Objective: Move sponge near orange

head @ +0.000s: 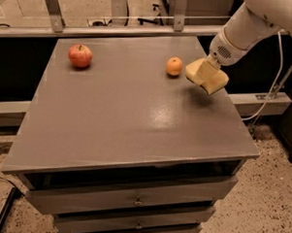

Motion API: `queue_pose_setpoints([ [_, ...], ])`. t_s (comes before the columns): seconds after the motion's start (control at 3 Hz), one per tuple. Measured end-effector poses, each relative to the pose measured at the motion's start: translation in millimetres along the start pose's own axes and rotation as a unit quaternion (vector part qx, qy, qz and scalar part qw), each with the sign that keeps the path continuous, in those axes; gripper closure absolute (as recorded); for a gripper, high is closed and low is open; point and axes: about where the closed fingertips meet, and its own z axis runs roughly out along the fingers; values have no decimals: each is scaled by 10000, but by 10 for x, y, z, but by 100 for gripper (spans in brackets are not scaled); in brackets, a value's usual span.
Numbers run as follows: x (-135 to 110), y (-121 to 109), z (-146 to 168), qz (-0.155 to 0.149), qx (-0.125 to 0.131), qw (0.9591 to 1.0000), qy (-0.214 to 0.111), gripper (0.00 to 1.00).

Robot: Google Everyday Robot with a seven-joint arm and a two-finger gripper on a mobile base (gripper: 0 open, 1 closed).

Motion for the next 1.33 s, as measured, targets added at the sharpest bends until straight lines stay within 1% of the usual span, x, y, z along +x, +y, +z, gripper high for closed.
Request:
queue_pose_setpoints([
  [0.33,46,-173,108,-67,-132,9999,27,100],
  [0.67,71,-346,313,-77,-254,9996,-4,98],
  [1.33,39,-451,521,-4,-331,9994,-72,54],
])
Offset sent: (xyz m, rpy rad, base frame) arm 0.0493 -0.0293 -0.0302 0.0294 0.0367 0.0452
